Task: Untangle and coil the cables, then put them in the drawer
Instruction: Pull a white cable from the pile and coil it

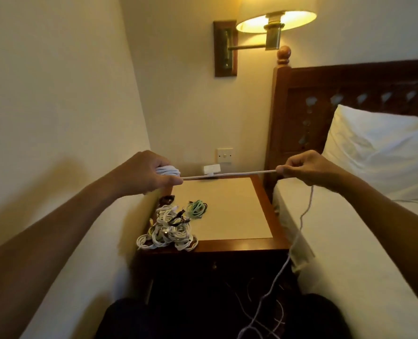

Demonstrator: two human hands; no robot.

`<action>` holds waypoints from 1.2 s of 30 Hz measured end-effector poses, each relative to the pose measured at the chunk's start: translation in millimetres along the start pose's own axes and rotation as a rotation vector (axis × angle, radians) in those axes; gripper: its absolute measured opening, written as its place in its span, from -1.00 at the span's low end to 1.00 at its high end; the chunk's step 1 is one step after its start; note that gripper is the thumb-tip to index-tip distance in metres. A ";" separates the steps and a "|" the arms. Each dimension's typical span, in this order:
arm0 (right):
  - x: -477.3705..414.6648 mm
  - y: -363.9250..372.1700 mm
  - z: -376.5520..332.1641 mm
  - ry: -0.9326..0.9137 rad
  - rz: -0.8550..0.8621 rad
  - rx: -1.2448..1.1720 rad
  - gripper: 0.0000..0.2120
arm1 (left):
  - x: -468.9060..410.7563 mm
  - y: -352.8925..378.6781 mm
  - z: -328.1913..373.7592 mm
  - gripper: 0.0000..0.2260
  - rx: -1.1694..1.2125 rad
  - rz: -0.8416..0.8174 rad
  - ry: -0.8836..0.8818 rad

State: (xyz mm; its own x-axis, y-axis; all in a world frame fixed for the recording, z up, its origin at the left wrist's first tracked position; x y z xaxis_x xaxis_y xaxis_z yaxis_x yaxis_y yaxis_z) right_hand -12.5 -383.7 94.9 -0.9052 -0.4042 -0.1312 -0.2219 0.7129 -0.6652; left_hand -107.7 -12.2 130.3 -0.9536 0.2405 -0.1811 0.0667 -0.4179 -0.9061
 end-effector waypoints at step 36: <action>32.2 158.4 -66.5 -0.180 -0.059 -0.109 -0.75 | 16.4 47.6 73.0 -0.72 1.737 0.012 0.191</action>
State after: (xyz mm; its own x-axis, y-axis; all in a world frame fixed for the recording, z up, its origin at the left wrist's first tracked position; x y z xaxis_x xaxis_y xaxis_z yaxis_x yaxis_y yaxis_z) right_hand -100.9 -245.7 34.2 -0.8120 -0.5364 -0.2302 -0.3199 0.7388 -0.5931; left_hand -141.6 -92.1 112.1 -0.9021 0.2680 -0.3382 -0.4134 -0.7613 0.4994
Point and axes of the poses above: each hand's wrist, its own x-axis away from the middle knuckle, its own y-axis out of the palm, z = x × y, the point moved 4 cm from there along -x, towards the middle knuckle, and after that the axes turned 4 degrees about -z, right-handed, at the moved point
